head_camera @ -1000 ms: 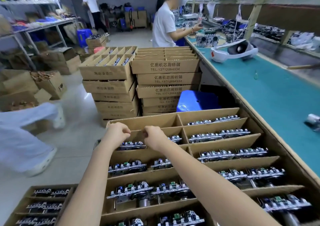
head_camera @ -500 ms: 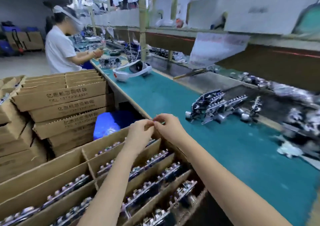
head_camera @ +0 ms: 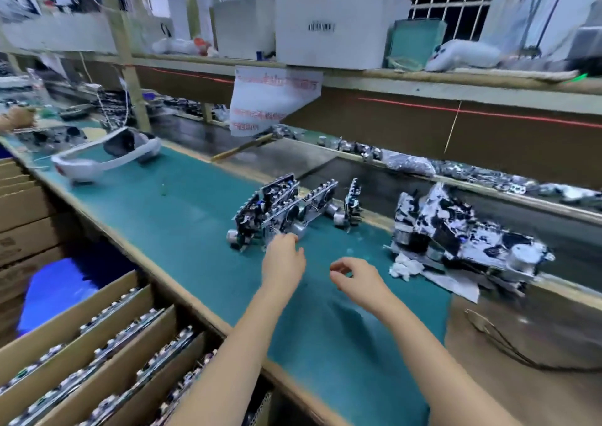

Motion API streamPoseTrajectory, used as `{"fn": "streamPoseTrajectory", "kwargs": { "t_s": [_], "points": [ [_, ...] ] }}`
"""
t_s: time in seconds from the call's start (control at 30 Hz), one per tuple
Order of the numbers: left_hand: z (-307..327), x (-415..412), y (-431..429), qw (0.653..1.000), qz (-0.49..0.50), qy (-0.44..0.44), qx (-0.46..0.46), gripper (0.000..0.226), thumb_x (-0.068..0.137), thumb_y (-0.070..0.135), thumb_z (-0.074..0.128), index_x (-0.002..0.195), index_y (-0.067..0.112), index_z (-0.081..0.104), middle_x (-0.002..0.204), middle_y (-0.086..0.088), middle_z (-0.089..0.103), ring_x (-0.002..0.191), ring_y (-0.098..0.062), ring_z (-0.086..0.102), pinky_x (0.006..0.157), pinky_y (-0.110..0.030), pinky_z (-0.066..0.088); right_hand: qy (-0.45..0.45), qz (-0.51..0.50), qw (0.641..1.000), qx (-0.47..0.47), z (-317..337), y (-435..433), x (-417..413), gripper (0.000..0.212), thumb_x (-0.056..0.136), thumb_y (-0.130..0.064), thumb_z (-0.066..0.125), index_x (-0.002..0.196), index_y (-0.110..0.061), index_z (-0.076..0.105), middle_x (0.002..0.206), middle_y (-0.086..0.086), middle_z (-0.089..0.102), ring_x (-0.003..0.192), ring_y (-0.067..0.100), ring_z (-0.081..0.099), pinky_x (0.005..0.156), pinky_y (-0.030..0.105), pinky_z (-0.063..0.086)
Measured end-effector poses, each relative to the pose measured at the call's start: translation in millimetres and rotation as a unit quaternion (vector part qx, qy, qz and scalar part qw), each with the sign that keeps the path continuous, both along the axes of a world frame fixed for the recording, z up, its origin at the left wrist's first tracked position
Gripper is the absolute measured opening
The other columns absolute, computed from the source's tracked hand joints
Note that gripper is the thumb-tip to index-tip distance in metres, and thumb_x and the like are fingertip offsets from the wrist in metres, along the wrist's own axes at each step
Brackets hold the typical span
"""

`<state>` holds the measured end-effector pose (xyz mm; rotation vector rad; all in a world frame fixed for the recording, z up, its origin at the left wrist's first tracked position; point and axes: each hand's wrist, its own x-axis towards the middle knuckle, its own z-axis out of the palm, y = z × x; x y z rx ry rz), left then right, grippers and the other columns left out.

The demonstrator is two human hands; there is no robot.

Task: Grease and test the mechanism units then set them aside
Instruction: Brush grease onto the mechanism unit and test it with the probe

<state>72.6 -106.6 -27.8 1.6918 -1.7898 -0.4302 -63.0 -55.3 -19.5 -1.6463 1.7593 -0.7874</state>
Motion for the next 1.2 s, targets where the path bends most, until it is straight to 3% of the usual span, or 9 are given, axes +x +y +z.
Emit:
{"fn": "streamPoseTrajectory", "kwargs": {
  "t_s": [0.13,0.27,0.4,0.6,0.7,0.8,1.0,1.13,1.2],
  "points": [
    [13,-4,-28,0.991,0.096,-0.036,-0.08,0.043,0.093,0.011,0.053,0.133,0.003,0.042,0.142,-0.017,0.036,0.129,-0.031,0.035,0.103,-0.034,0.029,0.004,-0.016,1.0,0.005,-12,-2,-22,0.024,0.091,-0.014,0.051,0.11,-0.008,0.062,0.108,0.003,0.063,0.086,0.011,0.052,0.074,0.017,0.038],
    [17,-3,-51,0.984,0.089,-0.157,-0.007,0.057,0.095,0.014,0.053,0.143,0.002,0.024,0.14,-0.02,0.035,0.128,-0.034,0.035,0.102,-0.038,0.033,0.0,-0.017,1.0,0.008,-19,-2,-36,0.022,0.09,-0.015,0.051,0.108,-0.009,0.063,0.106,0.001,0.063,0.086,0.011,0.054,0.077,0.019,0.039],
    [28,-1,-63,0.974,0.091,-0.204,0.026,0.031,0.095,-0.002,0.044,0.126,-0.003,0.043,0.135,-0.022,0.037,0.123,-0.037,0.039,0.094,-0.04,0.041,-0.019,-0.022,0.999,0.016,-20,1,-45,0.021,0.091,-0.016,0.052,0.109,-0.011,0.062,0.106,0.001,0.062,0.087,0.012,0.055,0.083,0.022,0.043],
    [42,-2,-43,0.979,0.041,-0.198,0.034,0.013,0.09,-0.005,0.044,0.094,-0.004,0.056,0.096,-0.021,0.058,0.099,-0.039,0.057,0.075,-0.041,0.044,-0.035,-0.024,0.999,-0.02,-6,10,-48,0.022,0.092,-0.015,0.051,0.11,-0.008,0.061,0.103,0.001,0.06,0.092,0.014,0.057,0.063,0.011,0.038],
    [43,-1,-22,0.997,0.005,-0.081,0.009,0.02,0.086,-0.001,0.049,0.067,0.005,0.045,0.071,-0.012,0.048,0.077,-0.033,0.052,0.063,-0.032,0.037,-0.072,-0.048,0.996,-0.012,7,19,-48,0.03,0.095,-0.024,0.047,0.118,-0.006,0.055,0.107,0.003,0.056,0.098,0.023,0.062,0.077,0.026,0.049],
    [39,-15,18,0.995,-0.031,0.082,-0.052,0.012,0.088,0.001,0.055,0.08,0.011,0.053,0.062,0.0,0.05,0.056,-0.017,0.05,0.05,-0.015,0.037,-0.2,-0.062,0.975,0.078,15,33,-46,0.041,0.097,-0.04,0.04,0.123,-0.009,0.047,0.112,0.009,0.052,0.081,0.022,0.064,0.075,0.034,0.054],
    [13,-63,94,0.942,-0.127,0.289,-0.114,0.022,0.082,0.001,0.068,0.102,0.008,0.068,0.082,0.007,0.065,0.07,-0.004,0.058,0.07,-0.009,0.043,-0.518,-0.219,0.826,-0.04,19,61,-62,0.024,0.093,-0.029,0.054,0.082,-0.008,0.054,0.07,0.009,0.058,0.05,0.011,0.06,0.048,0.017,0.051],
    [-2,-87,118,0.85,-0.181,0.494,0.025,0.029,0.086,-0.001,0.061,0.101,0.024,0.062,0.099,0.013,0.066,0.088,0.006,0.063,0.079,-0.013,0.048,-0.484,-0.265,0.82,-0.152,19,83,-87,0.021,0.092,-0.022,0.056,0.077,-0.007,0.061,0.057,0.005,0.061,0.042,0.008,0.058,0.042,0.017,0.047],
    [-5,-100,120,0.732,-0.161,0.628,0.208,0.015,0.097,0.019,0.046,0.107,0.013,0.056,0.102,0.0,0.062,0.095,-0.009,0.061,0.081,-0.027,0.05,-0.483,-0.252,0.818,-0.185,20,94,-98,0.021,0.093,-0.02,0.054,0.079,-0.008,0.062,0.054,0.001,0.063,0.043,0.008,0.058,0.043,0.016,0.047]
  ]
}}
